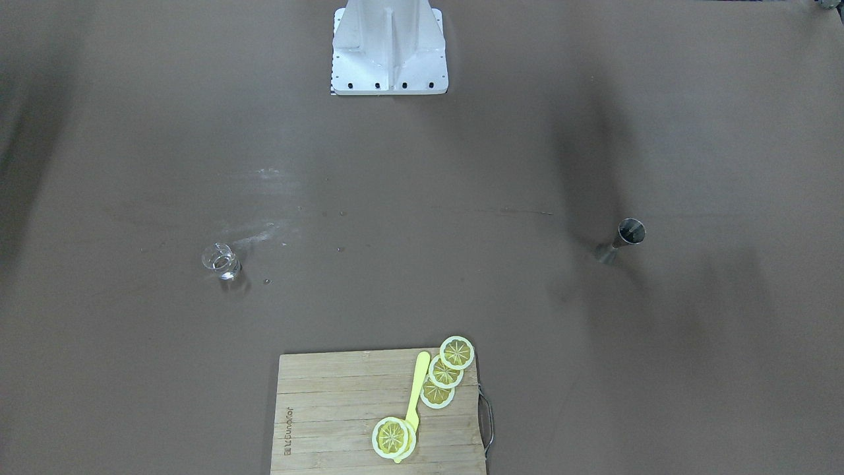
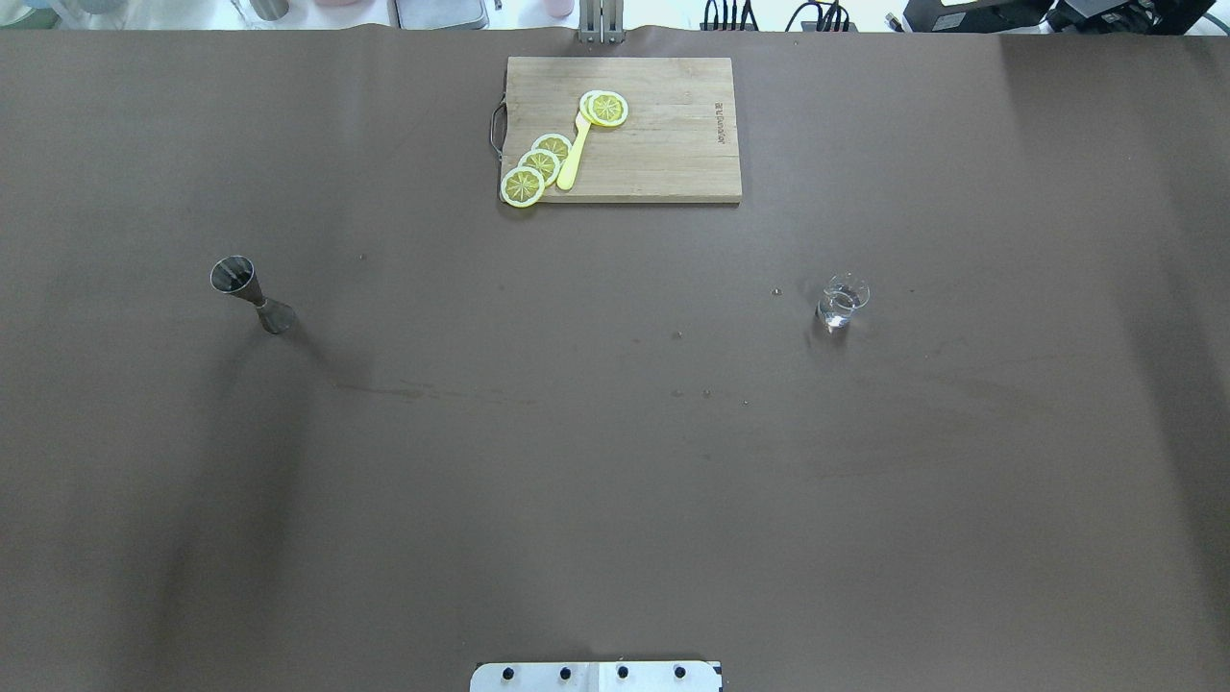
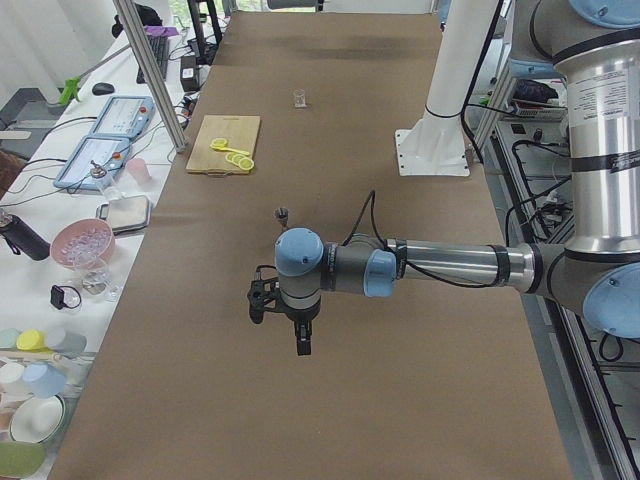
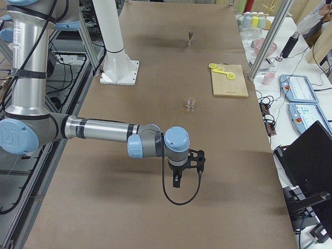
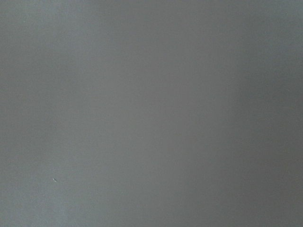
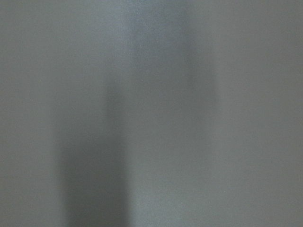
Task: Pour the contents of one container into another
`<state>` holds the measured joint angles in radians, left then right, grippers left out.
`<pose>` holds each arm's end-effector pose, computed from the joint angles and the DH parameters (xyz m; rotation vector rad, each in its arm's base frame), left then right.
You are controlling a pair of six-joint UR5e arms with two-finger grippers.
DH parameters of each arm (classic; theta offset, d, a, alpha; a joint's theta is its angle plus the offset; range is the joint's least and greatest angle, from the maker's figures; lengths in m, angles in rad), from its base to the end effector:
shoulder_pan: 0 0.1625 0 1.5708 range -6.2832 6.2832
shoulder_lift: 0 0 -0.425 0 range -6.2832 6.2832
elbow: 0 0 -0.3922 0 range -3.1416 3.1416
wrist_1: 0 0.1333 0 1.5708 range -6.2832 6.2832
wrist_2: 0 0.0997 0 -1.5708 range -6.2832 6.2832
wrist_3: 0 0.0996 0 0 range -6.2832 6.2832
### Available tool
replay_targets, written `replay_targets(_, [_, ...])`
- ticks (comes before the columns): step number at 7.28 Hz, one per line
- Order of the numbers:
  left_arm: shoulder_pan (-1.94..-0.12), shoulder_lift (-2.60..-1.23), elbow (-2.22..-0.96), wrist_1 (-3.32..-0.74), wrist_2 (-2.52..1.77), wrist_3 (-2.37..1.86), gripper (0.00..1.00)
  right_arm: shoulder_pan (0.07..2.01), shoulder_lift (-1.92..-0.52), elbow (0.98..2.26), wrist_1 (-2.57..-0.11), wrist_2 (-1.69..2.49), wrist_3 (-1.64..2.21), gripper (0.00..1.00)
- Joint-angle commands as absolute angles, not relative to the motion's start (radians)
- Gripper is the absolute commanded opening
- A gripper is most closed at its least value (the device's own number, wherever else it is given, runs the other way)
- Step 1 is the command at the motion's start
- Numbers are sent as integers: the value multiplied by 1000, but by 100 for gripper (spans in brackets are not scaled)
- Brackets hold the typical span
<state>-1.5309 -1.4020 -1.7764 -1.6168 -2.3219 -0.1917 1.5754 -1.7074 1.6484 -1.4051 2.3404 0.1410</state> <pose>-0.0483 -0.4282 0.6313 -0.0084 0.7551 -0.1134 0.0660 -0.4401 0.6672 0.0488 -0.7742 0.0972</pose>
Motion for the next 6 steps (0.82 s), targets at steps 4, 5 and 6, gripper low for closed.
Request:
replay_targets(4, [-1531, -1402, -1776, -1615, -2322, -192, 99, 1575, -1709, 1651, -1401, 2335, 138, 100])
replay_targets(5, [-1531, -1405, -1776, -1617, -2322, -192, 99, 1575, -1709, 1652, -1397, 2333, 138, 100])
replay_targets(6, [-1531, -1405, -1776, -1615, -2322, -192, 99, 1575, -1710, 1649, -1396, 2335, 138, 100])
